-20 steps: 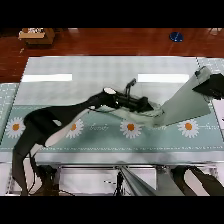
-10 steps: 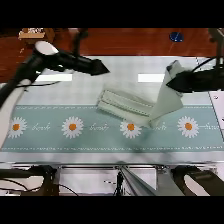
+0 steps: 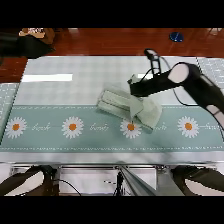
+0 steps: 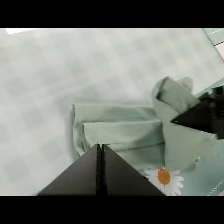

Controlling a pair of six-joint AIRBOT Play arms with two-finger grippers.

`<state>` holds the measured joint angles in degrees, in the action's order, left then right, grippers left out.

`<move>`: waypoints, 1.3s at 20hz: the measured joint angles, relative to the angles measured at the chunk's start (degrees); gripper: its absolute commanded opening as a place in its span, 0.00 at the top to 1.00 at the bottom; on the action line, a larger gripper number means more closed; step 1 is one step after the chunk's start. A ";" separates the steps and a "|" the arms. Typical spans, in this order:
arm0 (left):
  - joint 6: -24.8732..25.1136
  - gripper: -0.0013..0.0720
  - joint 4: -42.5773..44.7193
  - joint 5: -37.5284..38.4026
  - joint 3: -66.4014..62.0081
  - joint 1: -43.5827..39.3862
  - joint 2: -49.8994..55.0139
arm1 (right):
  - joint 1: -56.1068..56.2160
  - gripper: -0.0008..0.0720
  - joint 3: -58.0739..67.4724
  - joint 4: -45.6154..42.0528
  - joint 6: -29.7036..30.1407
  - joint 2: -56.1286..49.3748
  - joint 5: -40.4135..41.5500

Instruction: Fold the shirts.

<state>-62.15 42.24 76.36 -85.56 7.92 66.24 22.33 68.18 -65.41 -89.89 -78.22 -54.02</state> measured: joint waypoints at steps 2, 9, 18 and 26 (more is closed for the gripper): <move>-0.17 0.95 0.22 2.47 0.04 1.51 -1.90 | 2.03 0.95 0.00 1.86 -0.11 -3.80 4.85; -0.15 0.95 0.24 6.03 1.57 2.82 -4.26 | 5.62 0.32 0.00 9.57 0.50 -9.84 19.23; -0.11 0.95 0.26 5.16 5.33 3.08 -4.31 | -5.38 0.33 -0.37 -12.35 0.85 3.58 -2.12; -0.11 0.95 0.26 4.74 5.62 3.08 -4.31 | -30.67 0.20 -23.87 -4.15 -1.07 15.80 -12.79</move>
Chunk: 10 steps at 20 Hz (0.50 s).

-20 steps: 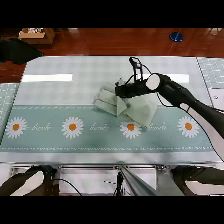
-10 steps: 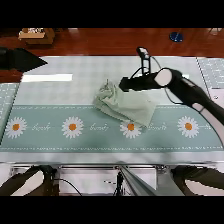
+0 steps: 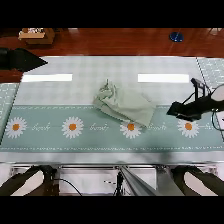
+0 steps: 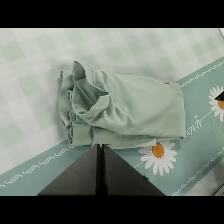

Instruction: Fold the shirts.

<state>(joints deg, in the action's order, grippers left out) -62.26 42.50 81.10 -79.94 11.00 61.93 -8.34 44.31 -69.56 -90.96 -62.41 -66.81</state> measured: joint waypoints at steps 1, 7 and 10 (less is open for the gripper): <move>0.00 0.95 0.00 -0.02 0.00 0.00 0.00 | -0.79 0.20 -3.34 5.75 1.31 0.46 2.60; 0.00 0.95 0.00 -0.04 0.00 0.00 0.00 | 5.68 0.21 -14.56 29.05 5.99 -2.43 21.99; 0.00 0.95 0.00 -0.02 0.00 0.00 0.00 | 11.54 0.95 -15.80 38.38 6.97 -6.73 30.38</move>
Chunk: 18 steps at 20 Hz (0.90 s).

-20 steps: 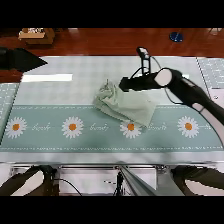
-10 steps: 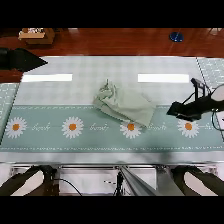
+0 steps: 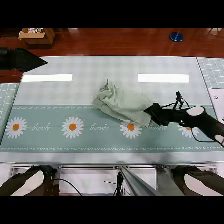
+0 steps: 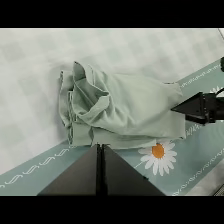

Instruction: Fold the shirts.

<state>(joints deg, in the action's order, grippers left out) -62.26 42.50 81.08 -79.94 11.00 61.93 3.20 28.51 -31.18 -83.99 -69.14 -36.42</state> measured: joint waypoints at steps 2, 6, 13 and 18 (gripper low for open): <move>0.00 0.95 -0.02 0.13 0.00 0.00 -0.02 | 2.10 0.95 0.04 3.87 0.66 -1.75 2.56; 0.00 0.95 -0.02 0.17 0.00 0.00 -0.02 | 1.01 0.95 4.20 6.51 6.14 1.97 -0.11; 0.00 0.95 -0.55 1.09 0.00 0.00 -0.04 | -17.79 0.95 21.57 -15.41 -4.66 19.37 -22.75; 0.00 0.95 -1.36 1.70 0.00 0.00 -0.04 | -36.70 0.95 30.40 -41.42 -7.61 26.58 -46.16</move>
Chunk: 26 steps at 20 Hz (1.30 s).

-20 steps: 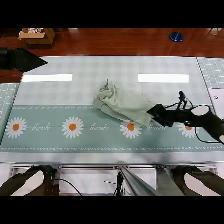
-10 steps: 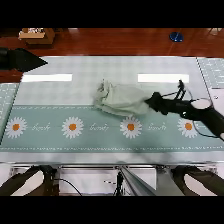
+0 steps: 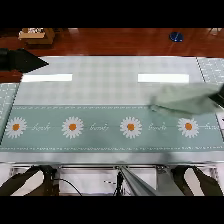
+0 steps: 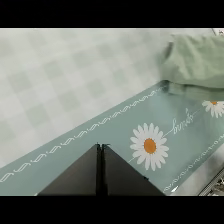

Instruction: Fold the shirts.

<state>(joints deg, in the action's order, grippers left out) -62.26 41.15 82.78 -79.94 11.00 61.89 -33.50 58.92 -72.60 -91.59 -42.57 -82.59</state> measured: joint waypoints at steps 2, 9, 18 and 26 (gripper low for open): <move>0.00 0.95 -0.24 0.15 0.00 0.00 0.00 | -6.71 0.95 1.29 -10.32 1.14 1.36 -6.64; 0.70 0.95 -0.57 -0.94 0.00 0.00 0.00 | -22.69 0.95 0.44 -31.85 2.32 2.67 -17.86; 2.40 0.95 -0.26 -9.22 0.00 2.43 0.00 | -37.05 0.95 -9.29 -46.47 3.08 2.75 -17.73; 2.54 0.95 -0.15 -15.76 0.00 8.74 0.04 | -46.23 0.52 -13.94 -53.22 3.28 2.78 -14.29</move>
<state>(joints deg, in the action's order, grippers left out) -59.72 40.99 67.02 -79.94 19.75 61.93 -79.72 44.97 -125.82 -88.31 -39.79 -96.88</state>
